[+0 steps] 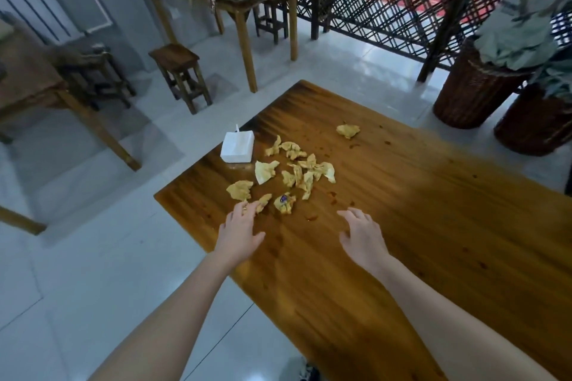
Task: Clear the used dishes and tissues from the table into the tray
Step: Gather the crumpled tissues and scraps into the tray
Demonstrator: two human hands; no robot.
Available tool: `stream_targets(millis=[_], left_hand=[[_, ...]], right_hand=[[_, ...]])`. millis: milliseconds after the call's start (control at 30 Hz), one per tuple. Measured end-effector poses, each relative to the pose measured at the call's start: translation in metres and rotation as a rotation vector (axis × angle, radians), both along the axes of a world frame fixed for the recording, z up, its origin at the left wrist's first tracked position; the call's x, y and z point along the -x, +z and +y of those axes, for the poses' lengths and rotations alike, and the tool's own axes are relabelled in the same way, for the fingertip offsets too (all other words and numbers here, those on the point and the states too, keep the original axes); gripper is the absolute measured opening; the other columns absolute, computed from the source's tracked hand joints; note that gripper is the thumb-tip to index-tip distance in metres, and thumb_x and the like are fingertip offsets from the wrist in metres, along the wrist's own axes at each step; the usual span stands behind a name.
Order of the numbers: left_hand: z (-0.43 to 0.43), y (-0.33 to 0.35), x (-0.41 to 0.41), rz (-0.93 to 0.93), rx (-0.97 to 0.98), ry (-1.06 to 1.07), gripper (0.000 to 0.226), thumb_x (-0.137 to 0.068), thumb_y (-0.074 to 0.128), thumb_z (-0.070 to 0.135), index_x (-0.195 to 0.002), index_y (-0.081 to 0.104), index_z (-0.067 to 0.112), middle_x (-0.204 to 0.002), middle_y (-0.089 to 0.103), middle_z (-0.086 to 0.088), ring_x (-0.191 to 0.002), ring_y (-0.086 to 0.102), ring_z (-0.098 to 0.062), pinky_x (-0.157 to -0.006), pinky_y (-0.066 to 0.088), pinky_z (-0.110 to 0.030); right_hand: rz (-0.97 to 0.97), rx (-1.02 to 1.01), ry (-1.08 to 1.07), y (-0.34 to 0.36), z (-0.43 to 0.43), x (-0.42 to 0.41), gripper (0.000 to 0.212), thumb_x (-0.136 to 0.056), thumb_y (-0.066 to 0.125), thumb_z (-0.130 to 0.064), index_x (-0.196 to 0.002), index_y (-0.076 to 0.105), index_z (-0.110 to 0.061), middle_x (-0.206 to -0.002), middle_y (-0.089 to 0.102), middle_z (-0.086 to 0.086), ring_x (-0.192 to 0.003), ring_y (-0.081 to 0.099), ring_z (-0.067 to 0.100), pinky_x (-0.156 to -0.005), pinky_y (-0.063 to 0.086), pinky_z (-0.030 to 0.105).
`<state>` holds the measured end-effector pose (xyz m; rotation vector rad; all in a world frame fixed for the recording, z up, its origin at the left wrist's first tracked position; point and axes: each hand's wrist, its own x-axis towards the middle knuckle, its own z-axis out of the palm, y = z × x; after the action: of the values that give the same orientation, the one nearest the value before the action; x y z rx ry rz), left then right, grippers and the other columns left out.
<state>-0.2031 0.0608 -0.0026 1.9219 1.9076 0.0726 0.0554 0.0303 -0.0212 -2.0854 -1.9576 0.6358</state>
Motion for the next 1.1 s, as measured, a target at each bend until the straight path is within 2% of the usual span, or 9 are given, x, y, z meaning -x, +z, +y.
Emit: stream_targets(millis=[200,367,533,667,800,933,1033,1100], left_hand=[[0.039,-0.026,0.008,0.049,0.097,0.045,0.092,-0.079,0.06,0.061,-0.15,0.006,0.037,-0.159,0.006,-0.002,-0.145,0.011,-0.032,-0.112,0.017,-0.058],[0.078,-0.048,0.015,0.098,0.143,-0.065,0.102,-0.074,0.059,0.071,-0.149,-0.004,0.04,-0.16,-0.01,-0.003,-0.146,-0.003,-0.033,-0.113,0.008,-0.061],[0.112,-0.07,0.029,0.173,0.173,-0.25,0.103,-0.073,0.058,0.073,-0.146,-0.01,0.048,-0.158,-0.021,-0.002,-0.145,-0.013,-0.033,-0.113,0.002,-0.062],[0.131,-0.078,0.04,0.115,0.236,-0.464,0.086,-0.08,0.057,0.065,-0.147,0.004,0.05,-0.158,-0.02,0.002,-0.145,-0.016,-0.031,-0.114,0.004,-0.06],[0.141,-0.081,0.048,0.125,0.166,-0.65,0.06,-0.091,0.05,0.052,-0.145,0.023,0.044,-0.16,-0.005,0.002,-0.146,-0.003,-0.029,-0.115,0.01,-0.057],[0.147,-0.083,0.051,0.085,0.043,-0.726,0.04,-0.096,0.048,0.039,-0.135,0.04,0.033,-0.153,0.022,-0.007,-0.141,0.021,-0.027,-0.114,0.025,-0.048],[0.158,-0.083,0.054,-0.004,-0.019,-0.754,0.026,-0.098,0.048,0.027,-0.124,0.049,0.027,-0.141,0.036,-0.006,-0.124,0.039,-0.021,-0.1,0.039,-0.033],[0.167,-0.08,0.055,-0.054,-0.054,-0.771,0.021,-0.098,0.049,0.02,-0.118,0.053,0.024,-0.132,0.042,-0.005,-0.111,0.045,-0.018,-0.091,0.041,-0.026]], right_hand=[[-0.017,0.052,-0.007,-0.021,0.019,0.008,0.052,-0.089,0.06,-0.018,-0.138,0.044,-0.025,-0.145,0.041,0.001,-0.132,0.039,0.02,-0.11,0.035,0.038],[-0.009,0.087,-0.119,-0.034,0.036,0.011,0.051,-0.089,0.061,-0.017,-0.137,0.045,-0.026,-0.145,0.041,-0.001,-0.133,0.038,0.02,-0.109,0.036,0.038],[0.0,0.115,-0.227,-0.043,0.057,0.034,0.049,-0.091,0.059,-0.02,-0.137,0.045,-0.028,-0.146,0.039,-0.002,-0.135,0.034,0.019,-0.11,0.033,0.037],[0.024,0.143,-0.263,-0.048,0.075,0.06,0.048,-0.091,0.057,-0.02,-0.136,0.046,-0.028,-0.146,0.039,-0.002,-0.135,0.034,0.018,-0.111,0.032,0.037],[0.042,0.143,-0.288,-0.049,0.095,0.091,0.052,-0.089,0.06,-0.023,-0.138,0.043,-0.027,-0.148,0.036,0.0,-0.135,0.033,0.02,-0.11,0.032,0.038],[0.063,0.181,-0.245,-0.048,0.108,0.111,0.077,-0.083,0.066,-0.033,-0.146,0.022,-0.037,-0.156,0.015,0.0,-0.142,0.016,0.025,-0.115,0.022,0.047],[0.028,0.234,-0.201,-0.048,0.12,0.115,0.091,-0.08,0.07,-0.036,-0.146,0.008,-0.043,-0.158,0.0,-0.003,-0.145,0.004,0.027,-0.116,0.014,0.054],[0.003,0.259,-0.202,-0.047,0.129,0.116,0.096,-0.079,0.072,-0.037,-0.145,0.003,-0.045,-0.158,-0.006,-0.003,-0.145,-0.003,0.027,-0.115,0.009,0.056]])
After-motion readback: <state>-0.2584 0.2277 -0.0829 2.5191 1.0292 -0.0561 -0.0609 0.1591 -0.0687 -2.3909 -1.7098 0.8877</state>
